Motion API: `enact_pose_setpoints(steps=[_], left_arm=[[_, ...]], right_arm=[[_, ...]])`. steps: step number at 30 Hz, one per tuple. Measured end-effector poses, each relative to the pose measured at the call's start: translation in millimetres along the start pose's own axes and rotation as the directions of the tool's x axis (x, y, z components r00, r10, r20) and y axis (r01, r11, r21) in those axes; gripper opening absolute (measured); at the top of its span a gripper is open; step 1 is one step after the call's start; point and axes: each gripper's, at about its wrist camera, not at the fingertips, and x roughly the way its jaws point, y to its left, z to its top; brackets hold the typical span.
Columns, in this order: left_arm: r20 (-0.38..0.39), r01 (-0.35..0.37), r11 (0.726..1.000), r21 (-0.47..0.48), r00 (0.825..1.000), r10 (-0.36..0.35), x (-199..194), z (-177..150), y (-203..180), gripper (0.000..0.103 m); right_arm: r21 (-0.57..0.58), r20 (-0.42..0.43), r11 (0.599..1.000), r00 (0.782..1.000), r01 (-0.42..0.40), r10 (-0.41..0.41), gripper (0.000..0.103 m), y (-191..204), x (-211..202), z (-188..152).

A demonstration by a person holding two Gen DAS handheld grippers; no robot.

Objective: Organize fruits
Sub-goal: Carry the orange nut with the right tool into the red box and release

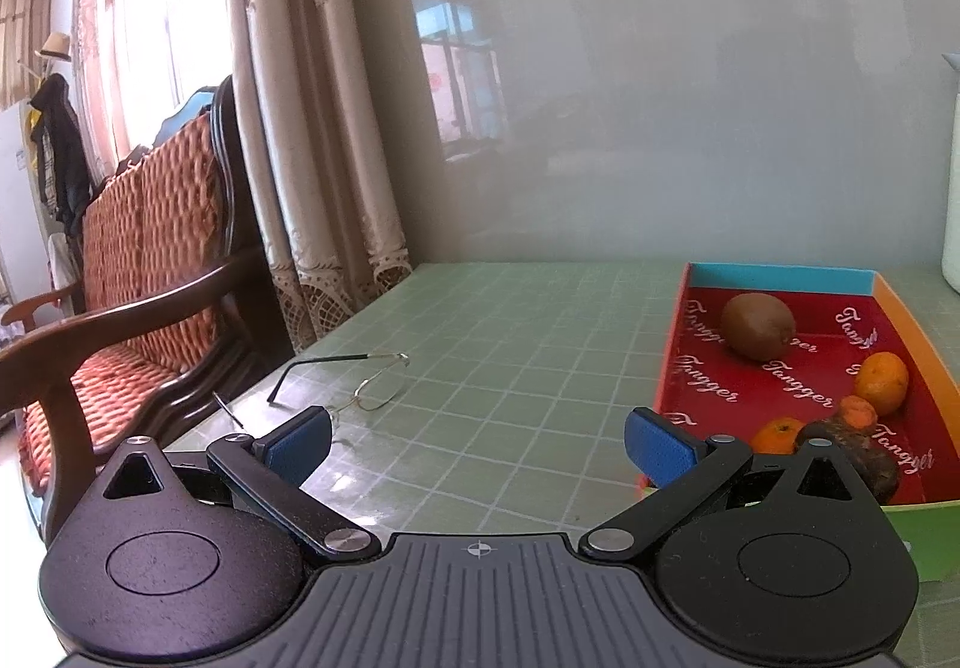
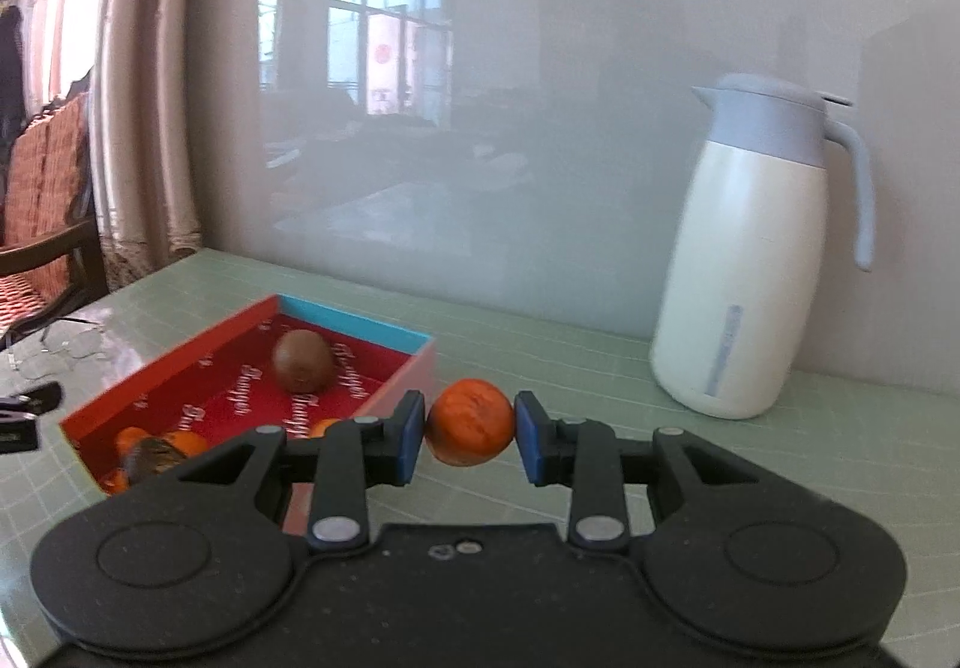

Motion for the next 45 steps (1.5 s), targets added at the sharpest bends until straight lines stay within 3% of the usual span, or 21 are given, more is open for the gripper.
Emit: enact_pose_setpoints(steps=[24,26,29,35,41,45], left_arm=[[-0.019,-0.011,1.000,0.008,1.000,0.011,5,-7,10,0.103],[-0.020,-0.013,1.000,0.009,1.000,0.013,5,-7,12,0.103],[-0.020,-0.015,1.000,0.003,1.000,0.015,6,-8,16,0.103],[-0.007,-0.003,0.999,-0.037,1.000,0.003,3,-4,17,0.103],[0.025,0.039,0.999,-0.012,0.999,-0.039,-13,0,-3,0.103],[0.035,0.094,0.995,-0.020,0.995,-0.093,-30,1,-17,0.103]], right_arm=[[-0.057,0.004,0.984,0.985,-0.169,0.170,0.026,90,22,4],[-0.037,0.041,0.987,0.987,-0.155,0.156,0.024,82,19,9],[0.036,0.073,0.994,0.992,-0.103,0.100,0.028,48,16,19],[0.185,-0.009,0.983,1.000,-0.017,0.019,0.029,-23,15,11],[0.162,0.003,0.987,1.000,0.006,-0.007,0.030,-33,0,6],[0.133,-0.019,0.991,1.000,0.009,-0.007,0.041,-36,-12,2]])
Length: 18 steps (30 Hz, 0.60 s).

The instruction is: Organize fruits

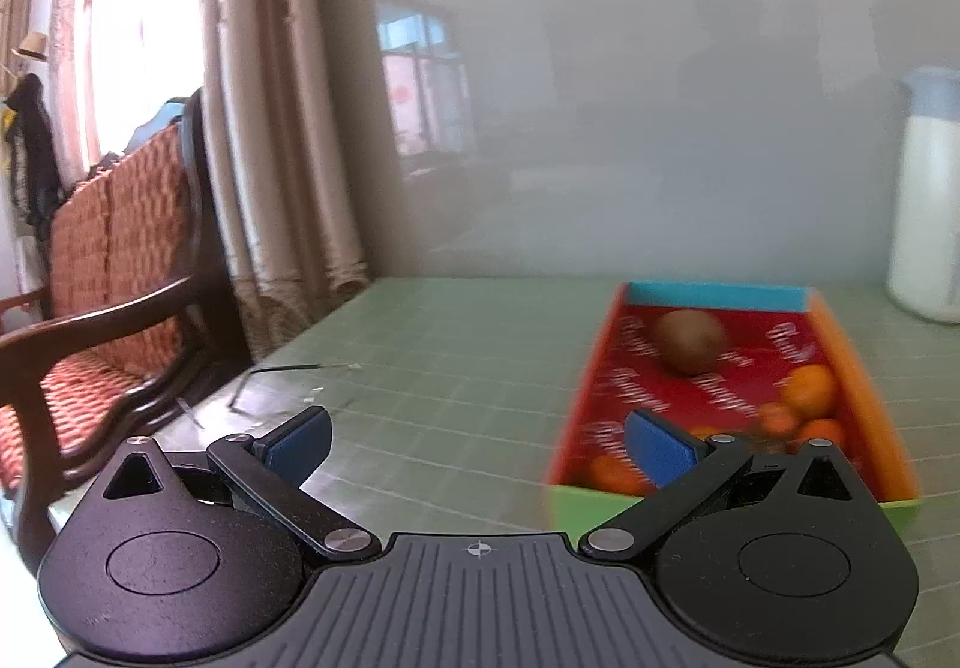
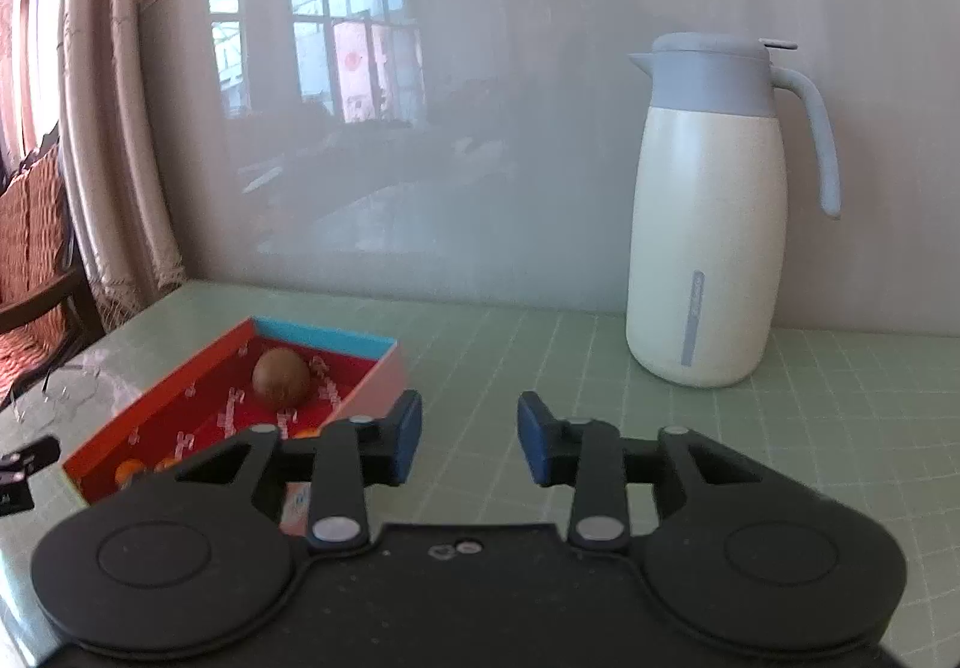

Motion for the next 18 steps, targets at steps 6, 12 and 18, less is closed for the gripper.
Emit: enact_pose_setpoints(steps=[6,12,18], left_arm=[[0.013,0.109,0.993,-0.049,0.994,-0.108,-34,1,-32,0.103],[0.055,0.147,0.989,-0.016,0.988,-0.146,-89,-8,-54,0.103],[0.048,0.179,0.984,-0.019,0.983,-0.178,-130,-16,-50,0.103]], right_arm=[[0.024,0.052,1.000,0.999,-0.003,0.002,0.088,-2,-44,-18],[-0.034,0.066,0.999,0.997,0.036,-0.034,0.103,9,-92,-55],[-0.056,0.024,0.997,0.998,0.055,-0.054,0.103,20,-124,-85]])
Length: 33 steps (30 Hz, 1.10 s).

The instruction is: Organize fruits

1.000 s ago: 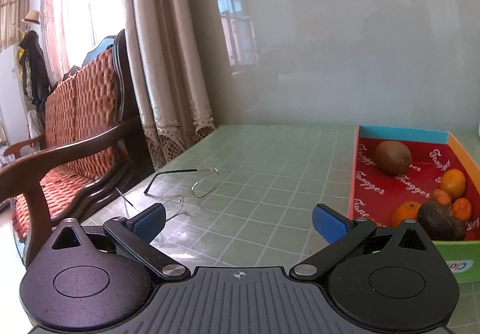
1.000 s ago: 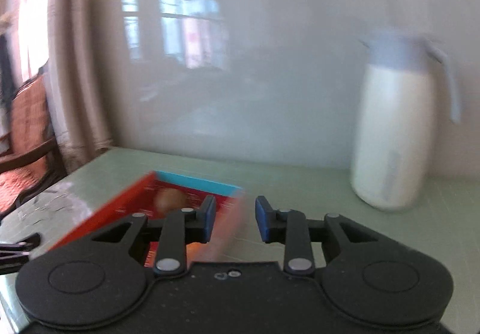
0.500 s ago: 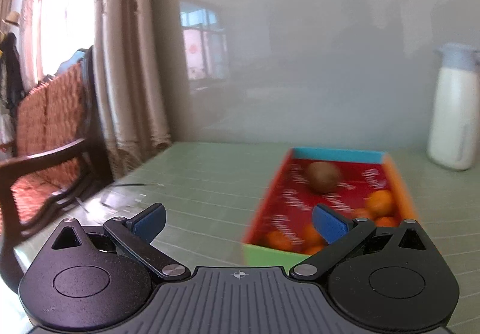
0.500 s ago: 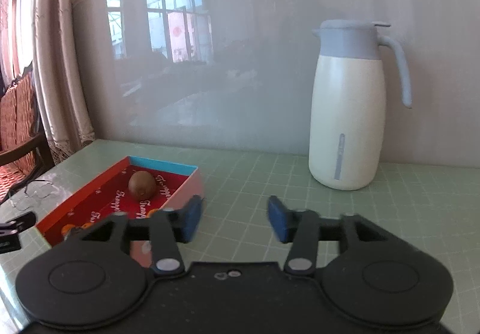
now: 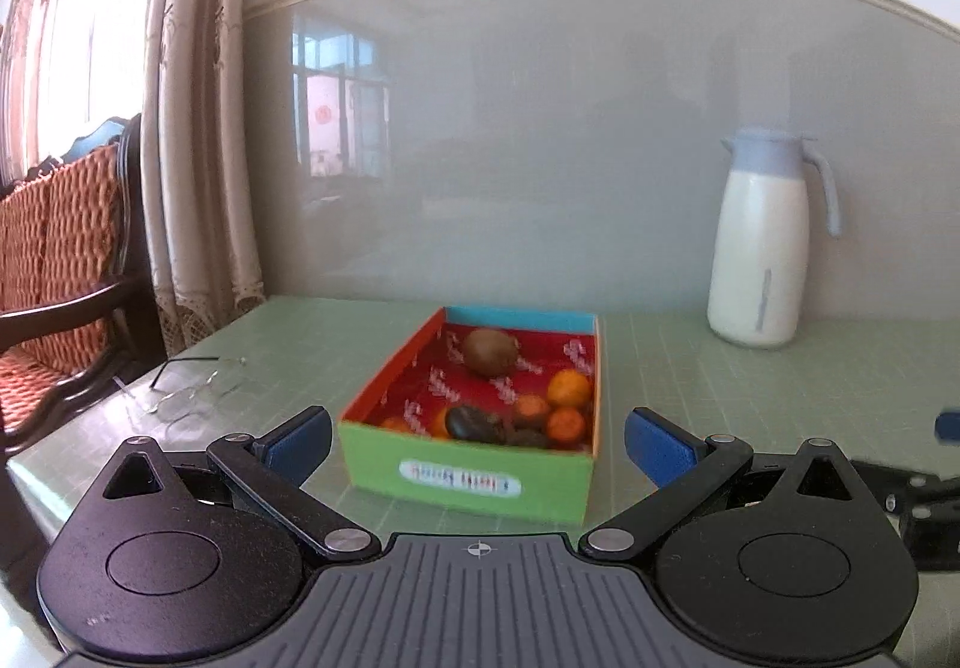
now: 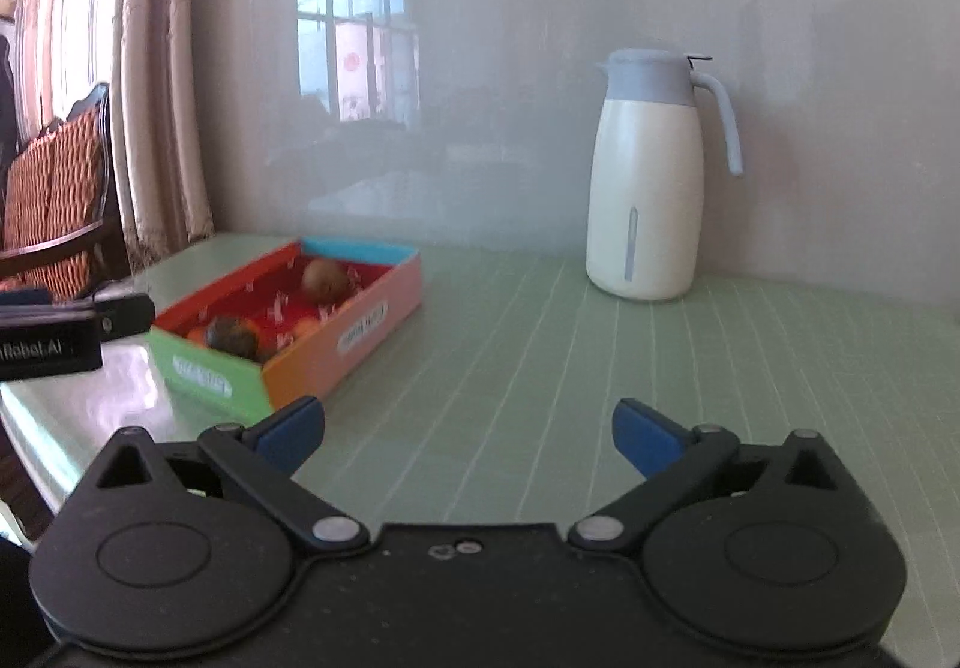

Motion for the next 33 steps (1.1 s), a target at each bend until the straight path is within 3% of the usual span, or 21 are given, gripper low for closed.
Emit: enact_pose_setpoints(steps=[8,11,13,18,21,33], left_arm=[[-0.010,0.013,1.000,-0.003,1.000,-0.013,-23,-41,3,0.103],[0.023,-0.004,1.000,0.006,1.000,0.004,-18,-36,0,0.103],[-0.003,-0.014,1.000,0.008,1.000,0.014,-7,-36,-2,0.103],[0.033,0.024,1.000,-0.020,0.999,-0.024,-15,-41,-2,0.103],[0.055,0.026,1.000,0.009,0.998,-0.027,-19,-42,-7,0.103],[0.048,0.026,0.999,-0.033,0.999,-0.024,-16,-40,-2,0.103]], right_arm=[[0.021,0.043,0.999,0.999,0.033,-0.034,0.103,-1,-16,-6],[0.016,0.038,0.999,0.998,0.044,-0.045,0.103,1,-5,-5],[0.003,0.041,0.999,0.998,0.050,-0.050,0.103,3,0,-5],[0.052,0.023,0.997,0.998,0.065,-0.066,0.103,-2,1,-7],[0.000,0.039,0.997,0.996,0.080,-0.080,0.103,5,-2,-10],[-0.032,0.023,0.995,0.996,0.092,-0.092,0.103,9,5,-10]])
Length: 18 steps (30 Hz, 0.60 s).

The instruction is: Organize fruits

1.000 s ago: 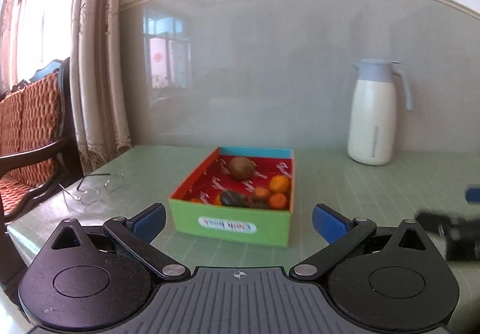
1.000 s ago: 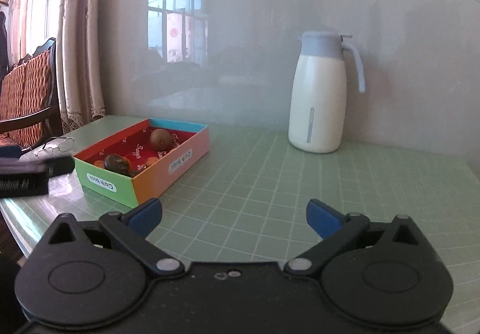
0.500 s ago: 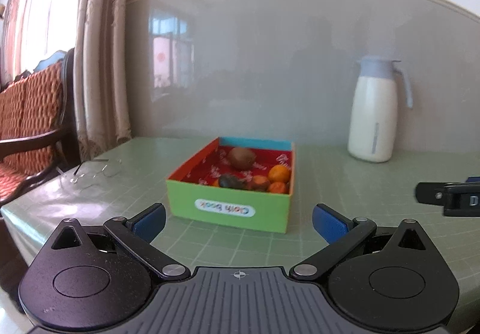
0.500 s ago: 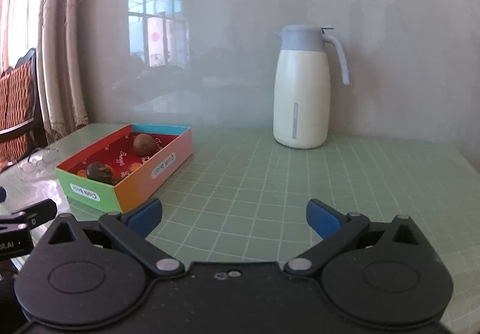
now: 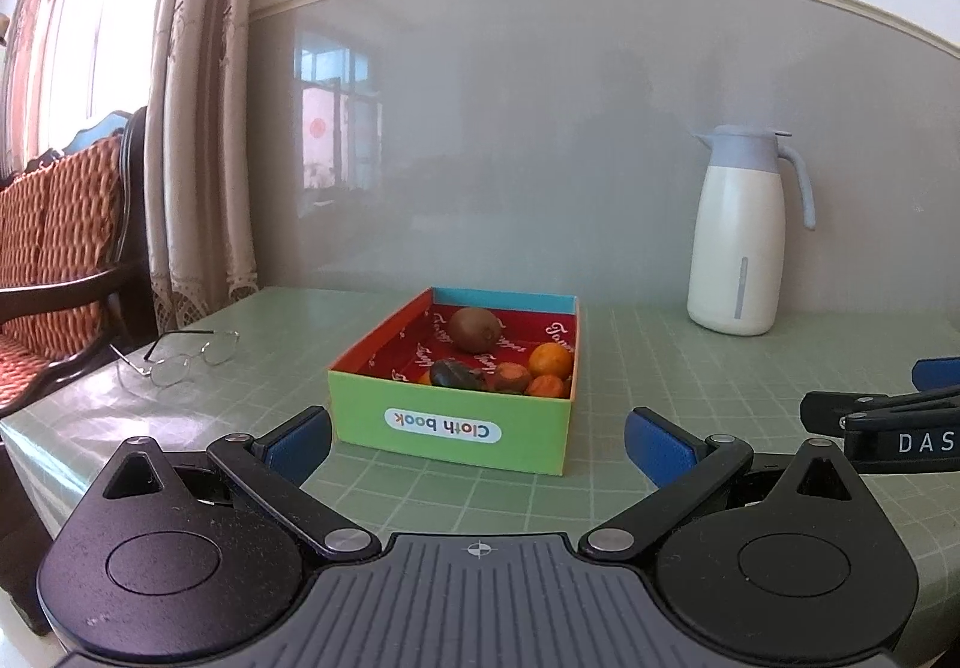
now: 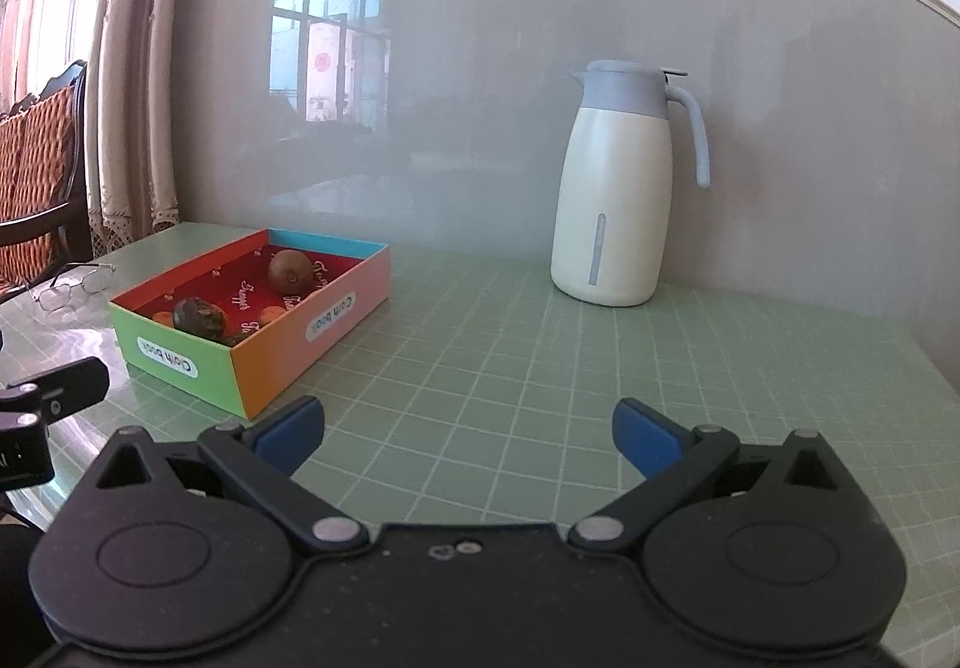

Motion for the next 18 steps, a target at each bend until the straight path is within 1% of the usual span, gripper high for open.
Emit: enact_pose_setpoints(steps=[18], left_arm=[[-0.007,0.001,1.000,-0.002,1.000,-0.001,2.4,-0.4,-0.6,0.103]], right_arm=[[-0.007,-0.002,1.000,1.000,-0.004,0.004,0.103,1.8,0.7,-0.2]])
